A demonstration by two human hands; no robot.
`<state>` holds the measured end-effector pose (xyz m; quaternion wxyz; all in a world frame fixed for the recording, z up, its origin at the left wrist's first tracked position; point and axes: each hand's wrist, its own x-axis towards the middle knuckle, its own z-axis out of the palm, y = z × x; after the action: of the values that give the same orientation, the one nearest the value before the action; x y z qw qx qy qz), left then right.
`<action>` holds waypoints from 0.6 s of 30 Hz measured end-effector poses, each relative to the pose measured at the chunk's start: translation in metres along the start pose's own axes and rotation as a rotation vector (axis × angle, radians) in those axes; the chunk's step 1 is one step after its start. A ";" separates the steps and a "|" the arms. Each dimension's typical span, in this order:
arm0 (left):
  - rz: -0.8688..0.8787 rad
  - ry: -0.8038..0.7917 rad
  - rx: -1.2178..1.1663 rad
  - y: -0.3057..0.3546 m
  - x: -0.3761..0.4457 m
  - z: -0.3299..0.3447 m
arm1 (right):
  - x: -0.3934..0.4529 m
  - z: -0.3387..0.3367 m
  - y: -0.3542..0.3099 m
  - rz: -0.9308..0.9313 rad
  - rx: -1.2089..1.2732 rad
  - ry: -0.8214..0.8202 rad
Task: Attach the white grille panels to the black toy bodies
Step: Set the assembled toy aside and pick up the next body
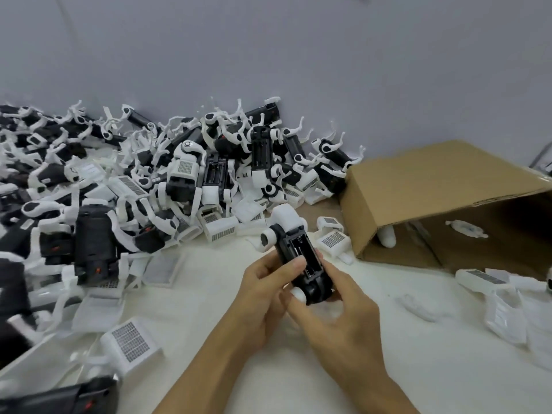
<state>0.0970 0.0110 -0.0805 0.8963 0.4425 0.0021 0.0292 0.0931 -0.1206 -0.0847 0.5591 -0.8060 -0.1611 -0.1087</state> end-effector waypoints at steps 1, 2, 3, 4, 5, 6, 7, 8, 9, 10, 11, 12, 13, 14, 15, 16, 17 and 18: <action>0.008 0.014 0.000 0.000 -0.001 -0.001 | -0.001 0.002 0.002 0.002 -0.002 -0.013; 0.012 0.000 0.003 0.000 0.000 0.001 | 0.000 0.001 0.003 0.001 0.000 -0.010; 0.015 -0.017 0.002 -0.001 -0.001 0.000 | -0.001 0.002 0.005 0.001 0.000 -0.011; 0.017 -0.024 0.007 -0.003 -0.001 -0.001 | -0.001 0.003 0.005 0.000 0.003 -0.019; 0.020 -0.023 0.017 -0.005 -0.001 -0.002 | -0.001 0.003 0.005 -0.006 0.007 -0.025; 0.027 -0.020 0.045 -0.007 -0.001 -0.003 | -0.001 0.003 0.006 -0.011 0.015 -0.025; 0.038 -0.014 0.078 -0.008 -0.001 -0.002 | 0.000 0.002 0.007 -0.012 0.025 -0.023; 0.059 -0.010 0.119 -0.009 -0.001 -0.002 | 0.002 0.001 0.008 -0.009 0.037 -0.027; 0.089 0.000 0.170 -0.009 -0.002 0.000 | 0.004 -0.001 0.009 0.000 0.062 -0.044; 0.136 0.013 0.249 -0.011 -0.002 0.000 | 0.005 -0.001 0.011 0.007 0.100 -0.078; 0.193 0.044 0.345 -0.010 -0.002 0.004 | 0.006 -0.002 0.013 0.002 0.141 -0.122; 0.286 0.097 0.482 -0.009 -0.003 0.005 | 0.006 -0.002 0.014 -0.016 0.179 -0.169; 0.422 0.153 0.645 -0.009 -0.005 0.005 | 0.006 -0.002 0.015 -0.047 0.210 -0.195; 0.600 0.192 0.835 -0.008 -0.005 0.003 | 0.006 -0.002 0.016 -0.086 0.246 -0.194; 0.779 0.190 1.021 -0.009 -0.003 -0.001 | 0.006 -0.001 0.017 -0.120 0.288 -0.177; 0.924 0.169 1.168 -0.012 0.000 -0.005 | 0.006 -0.001 0.018 -0.145 0.325 -0.153; 1.000 0.135 1.241 -0.013 0.000 -0.006 | 0.006 -0.001 0.018 -0.160 0.353 -0.121; 1.025 0.100 1.271 -0.014 0.000 -0.007 | 0.006 -0.001 0.018 -0.163 0.365 -0.079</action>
<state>0.0973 0.0079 -0.0955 0.3484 0.8105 -0.1443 0.4483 0.1051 -0.1262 -0.0979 0.6787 -0.6791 -0.2646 -0.0907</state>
